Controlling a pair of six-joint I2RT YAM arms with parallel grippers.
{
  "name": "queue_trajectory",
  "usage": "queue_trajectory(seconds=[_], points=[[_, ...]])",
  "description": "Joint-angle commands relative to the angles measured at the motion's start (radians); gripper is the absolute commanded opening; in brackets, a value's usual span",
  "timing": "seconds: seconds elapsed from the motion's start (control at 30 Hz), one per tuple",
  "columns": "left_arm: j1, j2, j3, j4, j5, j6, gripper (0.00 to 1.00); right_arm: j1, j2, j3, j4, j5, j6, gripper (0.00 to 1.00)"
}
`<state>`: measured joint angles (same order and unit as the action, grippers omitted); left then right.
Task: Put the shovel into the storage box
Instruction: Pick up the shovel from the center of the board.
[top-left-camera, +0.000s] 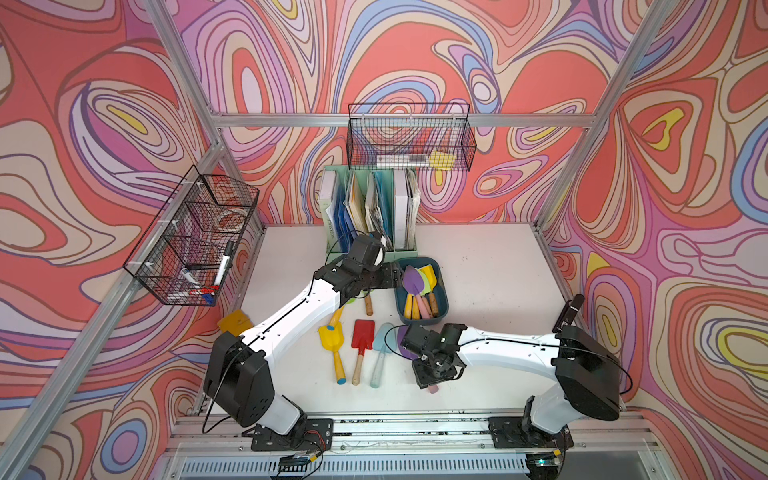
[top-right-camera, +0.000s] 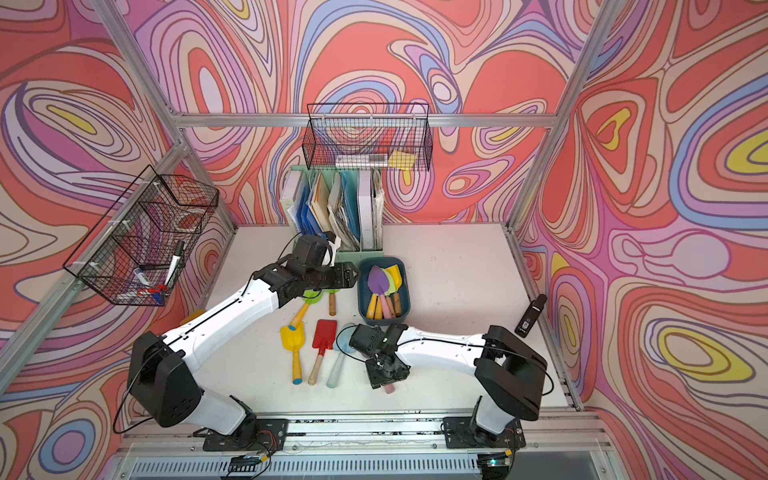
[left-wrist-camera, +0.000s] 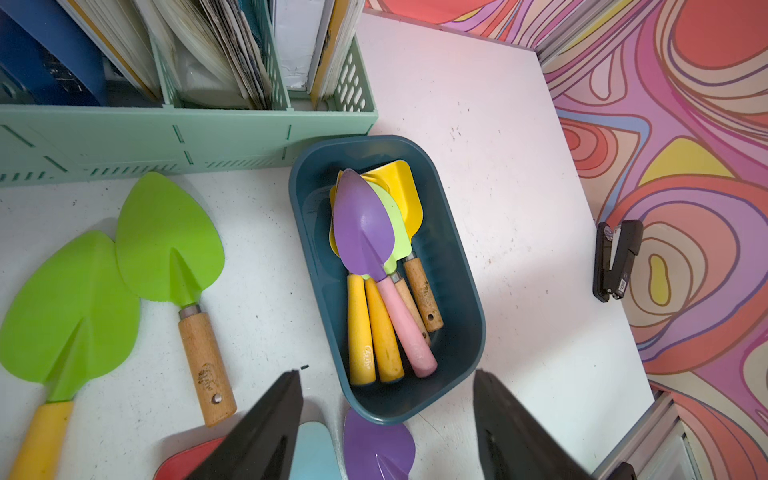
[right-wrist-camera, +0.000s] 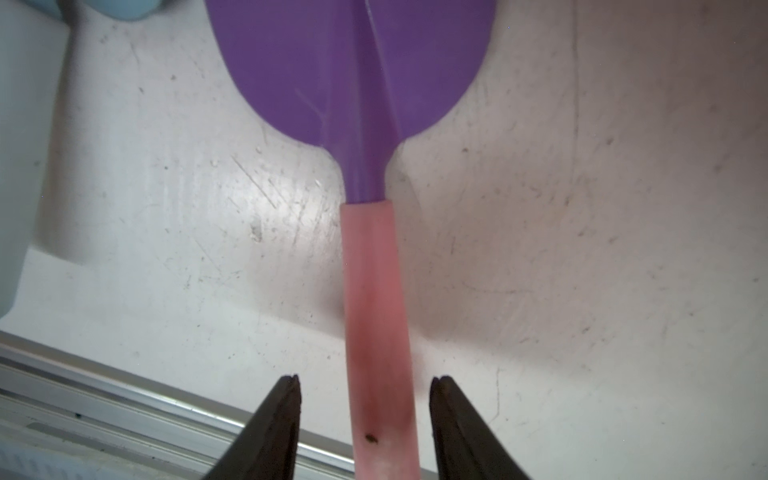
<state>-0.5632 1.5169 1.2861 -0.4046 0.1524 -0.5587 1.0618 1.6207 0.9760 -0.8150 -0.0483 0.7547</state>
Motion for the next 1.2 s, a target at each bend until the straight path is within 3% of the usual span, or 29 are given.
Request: queue_trajectory(seconds=[0.0,0.4,0.83,1.17], points=[[-0.004,-0.031,-0.010,0.012,-0.001,-0.012,0.70,0.007,0.030,-0.017,0.028,0.015,0.015,0.43],[-0.003,-0.046,-0.007,0.021,0.026,-0.028,0.70,0.010,-0.003,-0.012,0.002,0.042,0.032,0.00],[-0.004,-0.050,0.007,-0.016,0.035,-0.040,0.71,0.017,-0.126,0.015,-0.061,-0.009,-0.044,0.00],[-0.004,-0.060,-0.013,0.002,0.044,-0.061,0.70,0.017,-0.322,0.071,-0.151,0.006,-0.064,0.00]])
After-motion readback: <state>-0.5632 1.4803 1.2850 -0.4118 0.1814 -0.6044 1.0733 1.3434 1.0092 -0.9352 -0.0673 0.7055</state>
